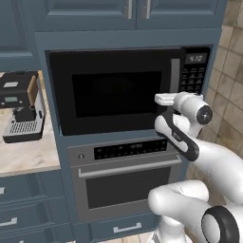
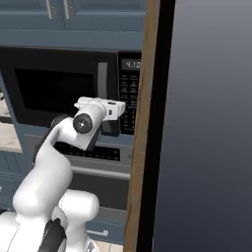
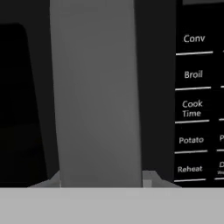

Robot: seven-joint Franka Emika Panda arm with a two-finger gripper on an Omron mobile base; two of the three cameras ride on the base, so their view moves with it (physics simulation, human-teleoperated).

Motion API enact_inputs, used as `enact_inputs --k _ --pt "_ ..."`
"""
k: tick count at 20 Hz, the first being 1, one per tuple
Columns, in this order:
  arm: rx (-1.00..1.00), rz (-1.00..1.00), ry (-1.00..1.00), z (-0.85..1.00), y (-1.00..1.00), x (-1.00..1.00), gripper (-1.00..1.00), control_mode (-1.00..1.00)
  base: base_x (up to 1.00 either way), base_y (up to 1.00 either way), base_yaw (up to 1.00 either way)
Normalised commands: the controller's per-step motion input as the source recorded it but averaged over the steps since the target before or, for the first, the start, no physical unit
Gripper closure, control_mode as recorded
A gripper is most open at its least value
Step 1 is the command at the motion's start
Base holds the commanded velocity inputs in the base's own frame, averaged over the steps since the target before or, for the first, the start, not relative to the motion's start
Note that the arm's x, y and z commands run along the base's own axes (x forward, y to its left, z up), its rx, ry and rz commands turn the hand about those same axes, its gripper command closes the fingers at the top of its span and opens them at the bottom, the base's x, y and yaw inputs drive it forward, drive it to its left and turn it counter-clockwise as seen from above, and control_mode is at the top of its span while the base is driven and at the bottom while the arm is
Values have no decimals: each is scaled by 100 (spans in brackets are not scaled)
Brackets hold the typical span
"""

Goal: The microwave is finished heating the chicken drumstick and lemon. Take the bowl containing the food and place it on the dining counter.

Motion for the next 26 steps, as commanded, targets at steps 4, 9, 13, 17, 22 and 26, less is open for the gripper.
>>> enact_inputs --k 4,9,13,17,22,26 --pt "4 0 2 54 9 -100 100 -100 0 0 0" --pt "3 0 0 69 12 -100 100 -100 0 0 0" --pt "1 0 0 73 25 -100 100 -100 0 0 0" --pt "1 0 0 73 35 -100 100 -100 0 0 0" --pt "0 0 0 70 43 -100 -100 -100 0 0 0" --pt "0 6 1 -18 13 -100 -100 -100 0 0 0"
